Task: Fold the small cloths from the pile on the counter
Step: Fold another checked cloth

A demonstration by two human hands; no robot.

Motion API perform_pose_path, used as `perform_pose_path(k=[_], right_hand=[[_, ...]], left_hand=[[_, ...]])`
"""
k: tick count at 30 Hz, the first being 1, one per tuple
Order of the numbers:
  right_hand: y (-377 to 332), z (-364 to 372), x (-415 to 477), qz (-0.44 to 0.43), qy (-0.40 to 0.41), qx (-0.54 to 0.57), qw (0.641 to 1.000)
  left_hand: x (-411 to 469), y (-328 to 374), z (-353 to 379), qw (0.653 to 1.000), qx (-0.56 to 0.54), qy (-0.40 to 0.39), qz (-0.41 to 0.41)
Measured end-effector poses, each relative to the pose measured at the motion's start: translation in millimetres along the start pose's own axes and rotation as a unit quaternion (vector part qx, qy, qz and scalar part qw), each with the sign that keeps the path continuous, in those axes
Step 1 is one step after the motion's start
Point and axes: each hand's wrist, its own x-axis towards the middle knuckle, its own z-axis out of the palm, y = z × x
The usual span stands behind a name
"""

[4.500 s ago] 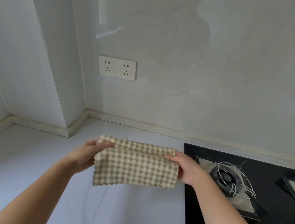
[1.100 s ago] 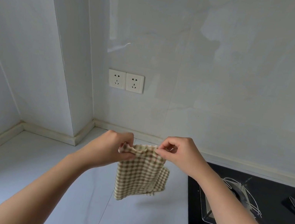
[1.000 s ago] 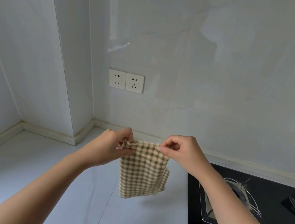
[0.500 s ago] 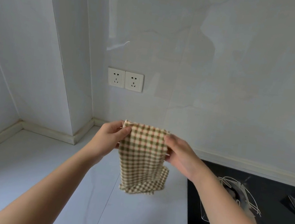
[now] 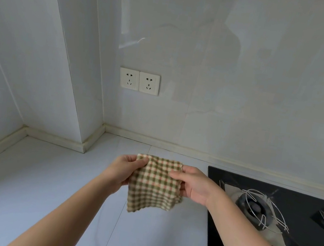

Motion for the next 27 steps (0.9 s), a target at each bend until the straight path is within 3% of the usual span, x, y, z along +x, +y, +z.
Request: perform_pose_path(k=[6, 13, 15, 19, 23, 27], right_hand=[[6.3, -2.1, 5.6, -0.009, 0.028, 0.04, 0.999], [2.5, -14.9, 3.2, -0.074, -0.021, 0.129, 0.989], [0.2, -21.6, -0.7, -0.124, -0.055, 0.086, 0.987], [-4.3, -34.4, -9.4, -0.18, -0.07, -0.173, 0.966], [-5.6, -39.2, -9.2, -0.22, -0.008, -0.241, 0.945], [-8.6, -30.0, -6.3, -0.242, 0.041, -0.341, 0.907]], left_hand=[[-3.0, -3.3, -0.9, 0.999, 0.016, -0.03, 0.002], [-8.3, -1.7, -7.5, 0.987, -0.056, -0.117, 0.09], [-10.5, 2.0, -10.4, 0.984, -0.049, -0.128, 0.115], [-15.2, 13.0, -9.5, 0.977, 0.112, -0.079, 0.161], [-14.8, 16.2, -5.6, 0.919, 0.282, -0.034, 0.272], [-15.4, 18.9, 1.2, 0.813, 0.432, -0.053, 0.386]])
